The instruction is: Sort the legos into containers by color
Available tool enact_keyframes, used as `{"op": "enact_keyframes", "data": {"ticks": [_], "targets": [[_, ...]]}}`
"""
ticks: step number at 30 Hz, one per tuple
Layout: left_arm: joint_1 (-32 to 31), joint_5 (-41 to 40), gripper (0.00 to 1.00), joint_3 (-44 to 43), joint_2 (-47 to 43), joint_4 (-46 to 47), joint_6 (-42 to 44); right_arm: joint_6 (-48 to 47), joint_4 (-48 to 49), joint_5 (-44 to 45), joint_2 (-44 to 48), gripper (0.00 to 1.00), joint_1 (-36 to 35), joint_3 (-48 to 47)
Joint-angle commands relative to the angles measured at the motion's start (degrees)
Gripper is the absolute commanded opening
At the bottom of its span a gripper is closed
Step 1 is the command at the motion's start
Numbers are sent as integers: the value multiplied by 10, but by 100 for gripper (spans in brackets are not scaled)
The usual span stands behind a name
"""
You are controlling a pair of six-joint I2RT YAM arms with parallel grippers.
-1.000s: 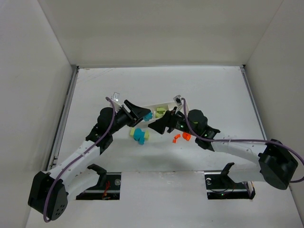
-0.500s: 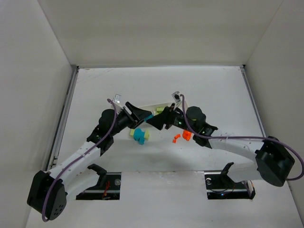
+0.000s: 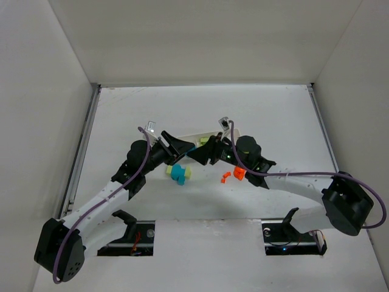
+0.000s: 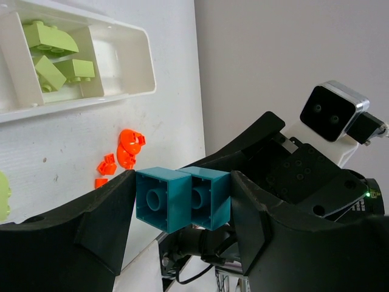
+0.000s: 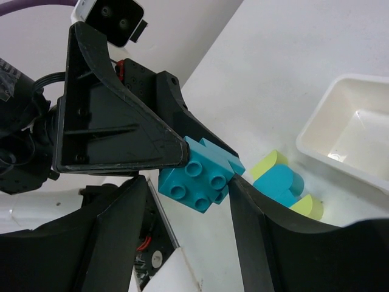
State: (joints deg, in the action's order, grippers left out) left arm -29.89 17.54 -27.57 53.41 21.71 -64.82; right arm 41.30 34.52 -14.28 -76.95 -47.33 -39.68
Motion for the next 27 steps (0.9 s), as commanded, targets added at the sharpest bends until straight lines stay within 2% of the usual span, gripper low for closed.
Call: {"op": "enact_keyframes", "data": {"ticks": [1,10,12,17,20,22,27], "targets": [[-4,10,36,4,-14,37,-2,13,71,3,3,61,2,-11],[-2,10,37,5,-16,37,-2,21,74,7,0,43,10,-7],[1,10,43,6,-18,36,-1,21,76,11,0,41,9,-4],[15,2,68,6,-30,35,-4,23,79,17,-1,41,9,4],[22,-5,76,4,-41,38,-4,29,85,18,0,41,12,7],[26,-8,80,2,-48,38,-3,35,88,15,0,41,18,8],[37,-16,80,9,-64,39,-3,57,88,12,2,41,32,8]]}}
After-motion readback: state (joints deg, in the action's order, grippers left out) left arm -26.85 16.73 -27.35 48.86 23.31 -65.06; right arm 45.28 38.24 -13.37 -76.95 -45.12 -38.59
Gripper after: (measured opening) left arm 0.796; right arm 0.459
